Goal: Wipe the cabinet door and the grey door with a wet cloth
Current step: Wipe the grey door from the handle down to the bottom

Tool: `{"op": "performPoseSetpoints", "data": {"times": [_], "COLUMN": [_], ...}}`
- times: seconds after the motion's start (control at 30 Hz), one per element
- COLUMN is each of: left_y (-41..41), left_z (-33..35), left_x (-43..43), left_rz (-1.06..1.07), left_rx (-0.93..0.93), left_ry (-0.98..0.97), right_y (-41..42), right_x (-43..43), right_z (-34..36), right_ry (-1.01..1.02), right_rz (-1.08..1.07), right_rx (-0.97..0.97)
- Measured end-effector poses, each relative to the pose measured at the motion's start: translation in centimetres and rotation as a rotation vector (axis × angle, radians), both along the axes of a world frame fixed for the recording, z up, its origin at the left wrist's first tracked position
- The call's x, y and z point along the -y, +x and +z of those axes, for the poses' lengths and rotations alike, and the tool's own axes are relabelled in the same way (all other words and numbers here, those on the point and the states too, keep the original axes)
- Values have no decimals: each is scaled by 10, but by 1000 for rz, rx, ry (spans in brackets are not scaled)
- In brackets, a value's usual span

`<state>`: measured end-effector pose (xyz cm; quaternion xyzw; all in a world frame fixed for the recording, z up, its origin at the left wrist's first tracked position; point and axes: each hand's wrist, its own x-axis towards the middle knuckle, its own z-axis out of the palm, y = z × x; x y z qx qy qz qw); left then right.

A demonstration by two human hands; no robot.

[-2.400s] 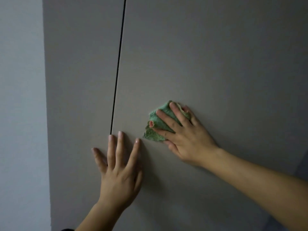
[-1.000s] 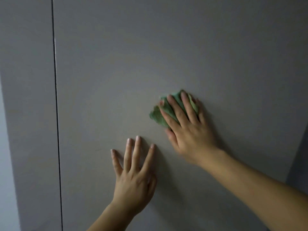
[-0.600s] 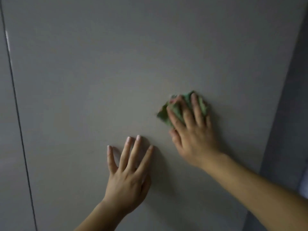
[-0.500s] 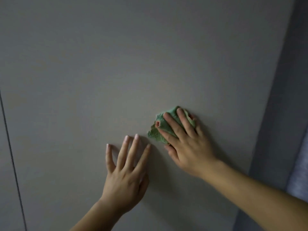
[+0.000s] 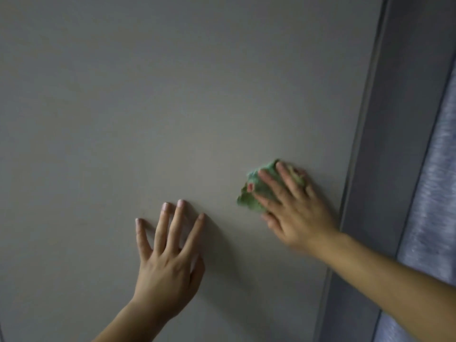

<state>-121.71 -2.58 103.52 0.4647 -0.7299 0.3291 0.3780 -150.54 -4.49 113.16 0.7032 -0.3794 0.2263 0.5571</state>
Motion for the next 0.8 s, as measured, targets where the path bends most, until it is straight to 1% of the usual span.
{"op": "performPoseSetpoints", "data": {"times": [0.03,0.1,0.13,0.17,0.2,0.23,0.33,0.4,0.5,0.57,0.63,0.7,0.8], "left_y": [0,-3,-5,-9,-13,-18,-31,-40,-49,-54,-58,-58,-52], "left_z": [0,0,-1,-2,-4,-5,-8,-10,-11,-13,-15,-15,-13], "left_x": [-1,-1,-2,-2,-3,-4,-5,-6,-4,-1,-1,-1,-3], "left_rz": [6,9,4,-7,-23,-41,-78,-91,-88,-59,-45,-43,-59], "left_rx": [-2,-11,-14,-10,1,19,56,74,92,92,94,99,109], "left_ry": [0,-4,-11,-22,-32,-38,-38,-33,-19,-1,10,10,12], "right_y": [-9,-23,-26,-26,-25,-24,-32,-44,-53,-53,-49,-46,-50], "right_x": [2,4,3,3,3,2,-7,-11,-5,0,2,2,-3], "right_z": [17,50,58,57,46,29,-26,-32,11,52,71,57,-23], "right_ry": [-36,-69,-66,-65,-71,-67,49,80,24,-21,-31,-34,41], "right_rz": [-13,-33,-32,-32,-32,-27,-9,-11,18,42,47,48,39], "right_rx": [71,309,412,465,459,414,262,223,287,400,505,522,465]}}
